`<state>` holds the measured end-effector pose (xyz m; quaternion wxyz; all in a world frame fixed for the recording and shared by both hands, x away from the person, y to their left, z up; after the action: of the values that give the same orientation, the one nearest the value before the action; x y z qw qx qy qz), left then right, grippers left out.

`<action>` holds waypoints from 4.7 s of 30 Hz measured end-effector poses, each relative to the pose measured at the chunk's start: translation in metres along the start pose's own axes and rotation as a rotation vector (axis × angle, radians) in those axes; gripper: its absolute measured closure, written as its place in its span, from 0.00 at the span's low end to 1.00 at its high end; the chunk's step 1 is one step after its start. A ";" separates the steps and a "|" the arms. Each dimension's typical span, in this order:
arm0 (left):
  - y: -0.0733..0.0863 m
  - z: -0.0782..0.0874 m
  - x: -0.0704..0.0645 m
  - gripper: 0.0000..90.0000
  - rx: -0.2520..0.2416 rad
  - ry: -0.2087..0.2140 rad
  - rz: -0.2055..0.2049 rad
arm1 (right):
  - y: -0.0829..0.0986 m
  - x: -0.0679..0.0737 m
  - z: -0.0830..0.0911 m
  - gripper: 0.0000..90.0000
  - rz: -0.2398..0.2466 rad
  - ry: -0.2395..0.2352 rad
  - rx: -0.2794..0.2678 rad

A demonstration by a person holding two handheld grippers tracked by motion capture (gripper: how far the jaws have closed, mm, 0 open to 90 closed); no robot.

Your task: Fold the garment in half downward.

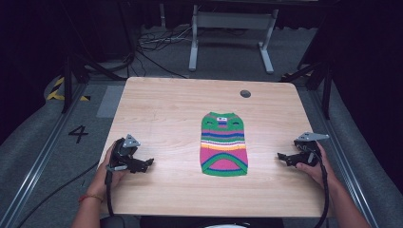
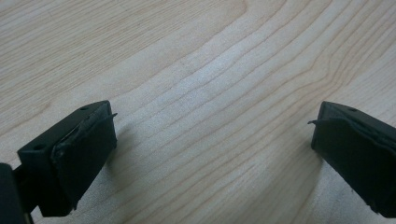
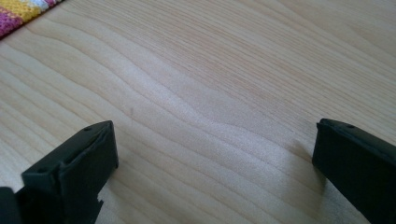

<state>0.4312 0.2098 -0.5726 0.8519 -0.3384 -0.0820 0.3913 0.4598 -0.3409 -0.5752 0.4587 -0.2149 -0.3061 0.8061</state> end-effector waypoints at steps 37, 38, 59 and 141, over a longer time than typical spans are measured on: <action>-0.064 -0.011 -0.020 0.27 -0.045 0.096 -0.121 | -0.059 0.013 0.024 0.39 0.044 -0.019 -0.090; -0.070 -0.014 -0.021 0.28 -0.047 0.093 -0.126 | -0.064 0.016 0.023 0.39 0.043 -0.031 -0.089; -0.151 -0.077 -0.035 0.34 -0.058 0.096 -0.168 | -0.130 0.044 -0.033 0.48 0.180 -0.026 -0.041; -0.225 -0.125 -0.078 0.94 -0.075 0.132 -0.306 | -0.166 0.086 -0.067 0.93 0.181 -0.170 -0.129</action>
<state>0.5661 -0.0147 -0.5136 0.8918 -0.3784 -0.0908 0.2306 0.5612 -0.1811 -0.5141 0.3416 -0.2015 -0.3744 0.8382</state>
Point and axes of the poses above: each handheld gripper's, and its own axes: z roughly backward along the jaws, y roughly out of its underside, x roughly to its left, the point moved 9 cm from there along -z, roughly forward along the jaws, and after that the axes turned 7 degrees about y, right-handed, at the moved point
